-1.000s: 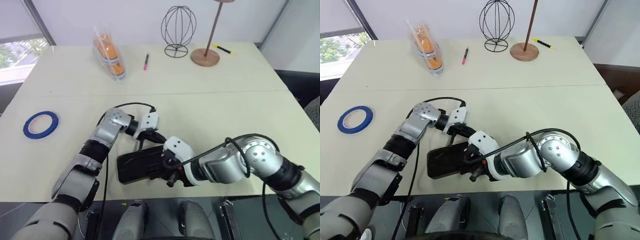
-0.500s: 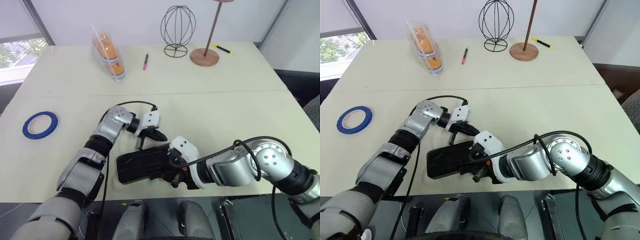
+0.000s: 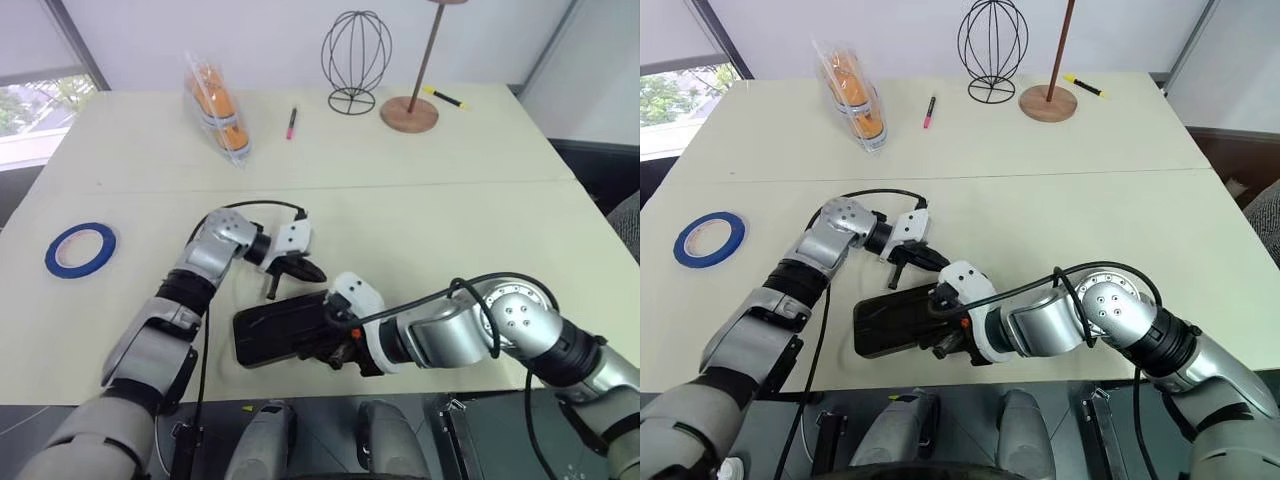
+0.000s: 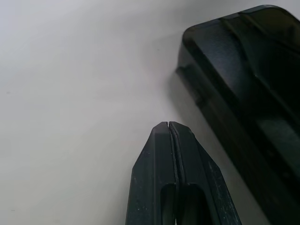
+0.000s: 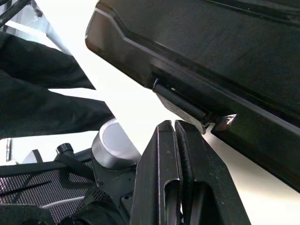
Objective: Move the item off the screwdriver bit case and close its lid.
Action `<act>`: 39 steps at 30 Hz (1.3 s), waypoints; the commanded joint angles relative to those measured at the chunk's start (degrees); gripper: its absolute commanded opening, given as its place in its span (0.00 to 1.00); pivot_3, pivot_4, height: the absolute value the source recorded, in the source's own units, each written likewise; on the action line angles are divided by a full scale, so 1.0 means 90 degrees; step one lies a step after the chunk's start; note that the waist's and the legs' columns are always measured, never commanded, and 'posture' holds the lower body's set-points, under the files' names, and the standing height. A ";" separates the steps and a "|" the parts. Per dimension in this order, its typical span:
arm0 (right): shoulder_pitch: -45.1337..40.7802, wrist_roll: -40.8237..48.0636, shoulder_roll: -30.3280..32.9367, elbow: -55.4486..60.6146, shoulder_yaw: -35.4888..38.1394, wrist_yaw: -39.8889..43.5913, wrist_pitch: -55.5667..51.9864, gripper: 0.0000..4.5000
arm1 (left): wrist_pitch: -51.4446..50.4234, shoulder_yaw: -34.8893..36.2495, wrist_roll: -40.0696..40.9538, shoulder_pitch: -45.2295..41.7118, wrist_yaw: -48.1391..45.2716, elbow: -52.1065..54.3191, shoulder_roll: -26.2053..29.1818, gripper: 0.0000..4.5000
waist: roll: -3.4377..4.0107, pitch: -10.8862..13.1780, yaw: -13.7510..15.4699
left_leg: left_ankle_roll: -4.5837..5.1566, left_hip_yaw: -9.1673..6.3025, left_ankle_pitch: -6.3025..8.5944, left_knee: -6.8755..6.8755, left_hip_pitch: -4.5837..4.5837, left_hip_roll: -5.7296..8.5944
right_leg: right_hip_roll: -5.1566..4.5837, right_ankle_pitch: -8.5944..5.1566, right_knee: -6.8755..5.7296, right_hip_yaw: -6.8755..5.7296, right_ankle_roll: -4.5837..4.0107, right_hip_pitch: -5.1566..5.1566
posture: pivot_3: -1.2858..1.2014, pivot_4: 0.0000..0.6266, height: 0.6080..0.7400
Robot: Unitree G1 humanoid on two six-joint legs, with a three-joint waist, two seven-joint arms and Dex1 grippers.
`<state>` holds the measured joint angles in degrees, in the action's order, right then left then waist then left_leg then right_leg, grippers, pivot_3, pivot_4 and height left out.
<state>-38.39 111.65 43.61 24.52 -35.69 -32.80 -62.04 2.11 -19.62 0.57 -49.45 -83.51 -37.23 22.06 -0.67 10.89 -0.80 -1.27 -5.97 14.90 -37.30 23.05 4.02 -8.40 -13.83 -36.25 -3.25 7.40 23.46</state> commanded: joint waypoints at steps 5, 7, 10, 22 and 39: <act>0.0055 0.0150 -0.0154 0.0102 -0.0010 -0.0259 0.0089 0.02 | -0.0390 -0.0034 0.0134 0.0209 -0.0271 0.0662 0.0108 0.00 | 0.0000 0.0000 -0.0007 | 0.0000 0.0000 0.0000 0.0001 0.0000 0.0000 | 0.0000 0.0000 0.0000 0.0000 0.0000 0.0000 | 0.52 0.24 1.00; 0.0077 0.0150 -0.0178 0.0126 -0.0010 -0.0314 0.0104 0.02 | -0.0466 -0.0094 0.0109 0.0299 -0.0371 0.0812 0.0144 0.00 | 0.0000 0.0000 -0.0006 | 0.0000 0.0000 0.0000 0.0001 0.0000 0.0000 | 0.0001 0.0000 0.0000 0.0000 0.0000 0.0000 | 0.52 0.24 1.00; 0.0101 0.0150 -0.0231 0.0172 -0.0014 -0.0419 0.0139 0.02 | -0.0493 -0.0213 0.0048 0.0409 -0.0499 0.0935 0.0210 0.00 | 0.0000 0.0000 -0.0004 | 0.0000 -0.0001 0.0000 0.0001 0.0000 0.0000 | 0.0001 0.0000 0.0000 0.0000 0.0000 0.0000 | 0.52 0.24 1.00; -0.0062 -0.0177 -0.0340 0.0402 -0.0050 -0.0976 0.0126 0.02 | -0.0289 -0.0495 -0.0088 0.0544 -0.0543 0.1035 0.0291 0.00 | 0.0001 0.0000 -0.0001 | 0.0000 -0.0003 0.0000 0.0001 0.0000 0.0000 | 0.0001 0.0000 0.0001 0.0000 0.0000 0.0000 | 0.52 0.24 1.00; -0.0257 -0.2914 -0.0814 0.0870 0.0098 -0.0288 -0.0681 0.02 | -0.0278 -0.0418 -0.0139 0.0348 -0.0449 0.0638 0.0130 0.00 | 0.0002 -0.0001 -0.0002 | 0.0000 -0.0004 0.0000 -0.0001 -0.0004 0.0000 | 0.0003 0.0000 -0.0004 0.0000 0.0000 -0.0001 | 0.52 0.24 1.00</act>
<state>-38.66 92.79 36.15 33.06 -37.72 -34.77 -68.52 -0.69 -22.43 -0.63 -46.20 -86.63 -31.02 23.99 -0.66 10.88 -0.81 -1.27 -6.00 14.90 -37.31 23.01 4.02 -8.37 -13.83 -36.30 -3.25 7.40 23.45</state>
